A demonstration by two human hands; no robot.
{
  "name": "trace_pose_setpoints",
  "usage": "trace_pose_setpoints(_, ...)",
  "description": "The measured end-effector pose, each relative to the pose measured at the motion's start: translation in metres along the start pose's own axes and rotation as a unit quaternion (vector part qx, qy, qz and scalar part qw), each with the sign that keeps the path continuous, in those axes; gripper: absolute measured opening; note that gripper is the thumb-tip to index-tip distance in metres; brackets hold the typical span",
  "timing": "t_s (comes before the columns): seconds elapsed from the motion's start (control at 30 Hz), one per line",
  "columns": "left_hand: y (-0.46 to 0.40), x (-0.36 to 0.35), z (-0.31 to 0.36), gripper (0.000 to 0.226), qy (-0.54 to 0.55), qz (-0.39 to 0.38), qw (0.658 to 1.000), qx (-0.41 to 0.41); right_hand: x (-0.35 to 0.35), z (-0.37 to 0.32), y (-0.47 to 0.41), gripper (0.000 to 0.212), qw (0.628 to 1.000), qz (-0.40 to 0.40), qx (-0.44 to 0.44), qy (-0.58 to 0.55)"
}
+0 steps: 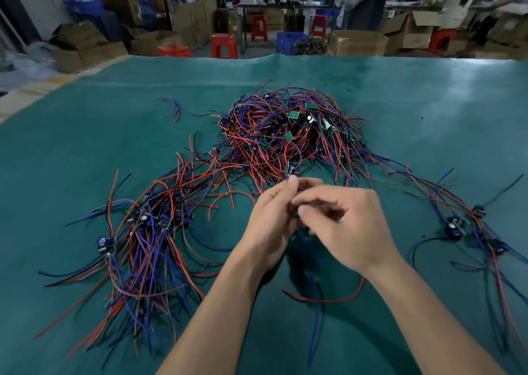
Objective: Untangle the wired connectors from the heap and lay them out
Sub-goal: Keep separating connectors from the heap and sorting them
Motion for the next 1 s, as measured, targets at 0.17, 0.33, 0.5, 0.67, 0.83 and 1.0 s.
trace_pose_setpoints(0.17,0.001,-0.002,0.001,0.042,-0.025,0.007,1.0,-0.002,0.035,0.009,-0.002,0.011,0.986,0.157,-0.009,0.064)
trace_pose_setpoints(0.33,0.006,-0.019,-0.001,0.042,0.114,-0.139,0.983,0.039,0.012,0.038,-0.006,0.03,0.977,0.034,-0.186,-0.102)
trace_pose_setpoints(0.5,0.017,-0.032,-0.004,0.044,0.16,-0.28,0.938,0.122,-0.004,0.032,-0.007,0.022,0.867,-0.026,-0.216,-0.448)
trace_pose_setpoints(0.67,0.013,-0.026,-0.01,0.038,0.067,-0.233,0.964,0.113,0.008,0.03,-0.007,0.023,0.846,0.036,-0.186,-0.498)
trace_pose_setpoints(0.83,0.007,-0.017,-0.009,0.044,-0.003,-0.146,0.988,0.045,0.019,0.038,-0.005,0.025,0.922,0.124,-0.172,-0.323)
trace_pose_setpoints(1.0,0.006,-0.014,-0.007,0.019,-0.017,-0.124,0.992,0.033,0.018,0.04,-0.005,0.034,0.937,0.124,-0.172,-0.277)
Point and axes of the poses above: each hand's wrist, its own y-axis away from the middle knuckle, its own x-axis out of the back of the hand, z = x × y, the point moved 5 cm from there along -y, towards the middle knuckle, and after that the axes turned 8 degrees about -z, right-handed, at the moved point
